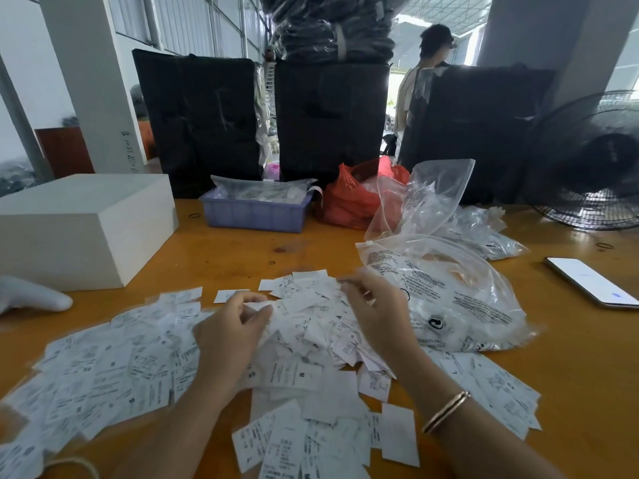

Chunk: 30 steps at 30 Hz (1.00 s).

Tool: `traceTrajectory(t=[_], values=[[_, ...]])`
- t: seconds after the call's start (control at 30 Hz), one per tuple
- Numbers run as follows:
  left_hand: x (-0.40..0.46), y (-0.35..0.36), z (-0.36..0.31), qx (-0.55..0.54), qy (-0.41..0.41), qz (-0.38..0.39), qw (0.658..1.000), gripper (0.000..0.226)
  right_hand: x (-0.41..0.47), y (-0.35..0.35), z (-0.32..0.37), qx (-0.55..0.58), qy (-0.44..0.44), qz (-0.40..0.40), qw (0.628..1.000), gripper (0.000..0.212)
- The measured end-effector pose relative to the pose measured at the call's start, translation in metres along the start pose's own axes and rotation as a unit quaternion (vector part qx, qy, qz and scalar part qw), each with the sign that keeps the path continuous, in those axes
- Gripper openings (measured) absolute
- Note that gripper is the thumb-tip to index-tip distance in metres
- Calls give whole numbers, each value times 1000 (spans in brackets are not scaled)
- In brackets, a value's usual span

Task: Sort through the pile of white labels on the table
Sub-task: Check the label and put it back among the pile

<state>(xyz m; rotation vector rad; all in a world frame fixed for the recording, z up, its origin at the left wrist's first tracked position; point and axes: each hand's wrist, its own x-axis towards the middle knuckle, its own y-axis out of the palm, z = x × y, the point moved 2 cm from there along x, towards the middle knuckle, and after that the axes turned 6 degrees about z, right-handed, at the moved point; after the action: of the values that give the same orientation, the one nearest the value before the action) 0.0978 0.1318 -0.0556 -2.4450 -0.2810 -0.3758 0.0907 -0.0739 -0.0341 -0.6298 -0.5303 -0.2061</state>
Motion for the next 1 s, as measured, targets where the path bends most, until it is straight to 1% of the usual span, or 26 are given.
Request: traceTrajectory(t=[0.1, 0.2, 0.27, 0.33, 0.37, 0.4, 0.47, 0.5, 0.53, 0.67, 0.83, 0.9, 1.0], values=[[3, -2, 2, 94, 10, -50, 994, 27, 15, -27, -8, 0, 41, -83, 996, 15], [5, 0, 1, 183, 19, -54, 981, 35, 33, -53, -21, -7, 63, -142, 988, 19], [3, 2, -5, 190, 88, -38, 977, 29, 45, -67, -37, -44, 115, -160, 979, 25], [-3, 9, -10, 182, 188, 4, 965, 21, 53, -77, -55, -107, 189, -133, 967, 32], [-6, 13, -12, 180, 221, 39, 958, 20, 56, -80, -63, -147, 225, -94, 959, 34], [-8, 17, -13, 176, 240, 76, 952, 20, 59, -80, -72, -203, 254, -37, 945, 32], [-11, 25, -12, 161, 261, 130, 943, 20, 60, -76, -82, -299, 275, 68, 911, 25], [-11, 28, -10, 154, 267, 145, 940, 19, 60, -73, -85, -315, 284, 96, 901, 27], [-11, 30, -9, 148, 269, 152, 939, 18, 61, -70, -89, -305, 295, 112, 899, 30], [-9, 33, -6, 137, 274, 158, 939, 16, 60, -61, -92, -255, 317, 106, 908, 26], [-9, 33, -5, 130, 275, 158, 939, 15, 61, -64, -95, -184, 342, 57, 920, 24], [-9, 33, -5, 126, 278, 159, 939, 15, 62, -65, -95, -159, 335, 35, 928, 22], [-9, 32, -6, 127, 276, 164, 938, 16, 63, -67, -93, -186, 310, 21, 932, 18]])
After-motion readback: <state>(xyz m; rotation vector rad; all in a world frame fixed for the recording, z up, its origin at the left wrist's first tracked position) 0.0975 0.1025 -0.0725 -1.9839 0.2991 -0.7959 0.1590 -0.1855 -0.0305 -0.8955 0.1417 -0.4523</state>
